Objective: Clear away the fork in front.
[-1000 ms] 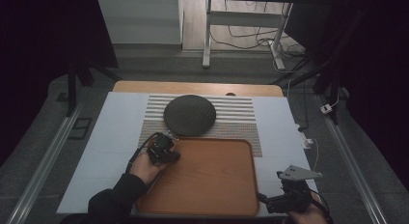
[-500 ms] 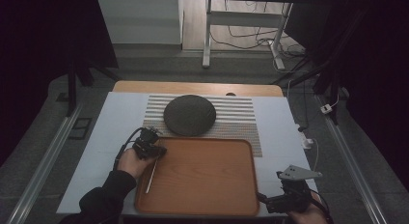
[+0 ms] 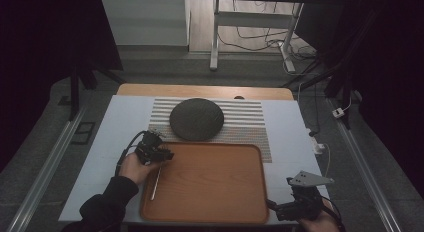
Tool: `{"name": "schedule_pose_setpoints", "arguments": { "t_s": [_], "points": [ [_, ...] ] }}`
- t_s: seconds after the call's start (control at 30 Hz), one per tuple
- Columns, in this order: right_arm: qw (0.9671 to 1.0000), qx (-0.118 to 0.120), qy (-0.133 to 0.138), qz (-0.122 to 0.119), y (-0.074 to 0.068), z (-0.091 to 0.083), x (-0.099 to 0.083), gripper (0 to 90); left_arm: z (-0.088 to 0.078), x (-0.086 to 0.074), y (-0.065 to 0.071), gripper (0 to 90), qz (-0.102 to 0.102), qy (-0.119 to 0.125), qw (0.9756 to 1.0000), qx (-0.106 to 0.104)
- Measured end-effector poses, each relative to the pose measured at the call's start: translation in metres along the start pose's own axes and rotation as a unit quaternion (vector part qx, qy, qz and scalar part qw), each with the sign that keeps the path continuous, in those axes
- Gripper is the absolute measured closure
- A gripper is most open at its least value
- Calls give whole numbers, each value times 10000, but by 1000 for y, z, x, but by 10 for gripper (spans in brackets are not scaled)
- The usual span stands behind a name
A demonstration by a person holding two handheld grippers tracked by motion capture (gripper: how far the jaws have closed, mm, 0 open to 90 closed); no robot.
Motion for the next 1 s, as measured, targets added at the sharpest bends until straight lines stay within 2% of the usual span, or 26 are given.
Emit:
{"name": "schedule_pose_setpoints", "arguments": {
  "t_s": [0.1, 0.33, 0.43, 0.57, 0.77, 1.0],
  "points": [
    [10000, 0, -1, -7, 0, 0, 0, 0, -6, -1, 4, 599, 215, 144, 9997, 1],
    [10000, -7, -7, -21, 0, 1, 1, 0, -21, -5, 13, 433, 401, 397, 9984, -102],
    [10000, -10, -16, -24, 0, 1, 1, 0, -25, -7, 17, 361, 409, 436, 9982, -45],
    [10000, -12, -15, -26, -1, 1, 1, 0, -32, -9, 25, 286, 491, 532, 9973, -144],
    [10000, -14, -16, -29, 0, 1, 1, 0, -42, -14, 36, 221, 599, 576, 9962, -257],
    [10000, -14, -7, -25, 0, 1, 1, 0, -56, -29, 40, 158, 495, 710, 9956, -362]
  ]
}}
Point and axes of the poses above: each handheld gripper's, and its own axes: z roughly forward along the jaws, x roughly out of its top, y roughly to its right, the point moved 8 cm from there along z, roughly forward along the jaws, and after that the axes turned 11 degrees about -y, right-handed, at the moved point
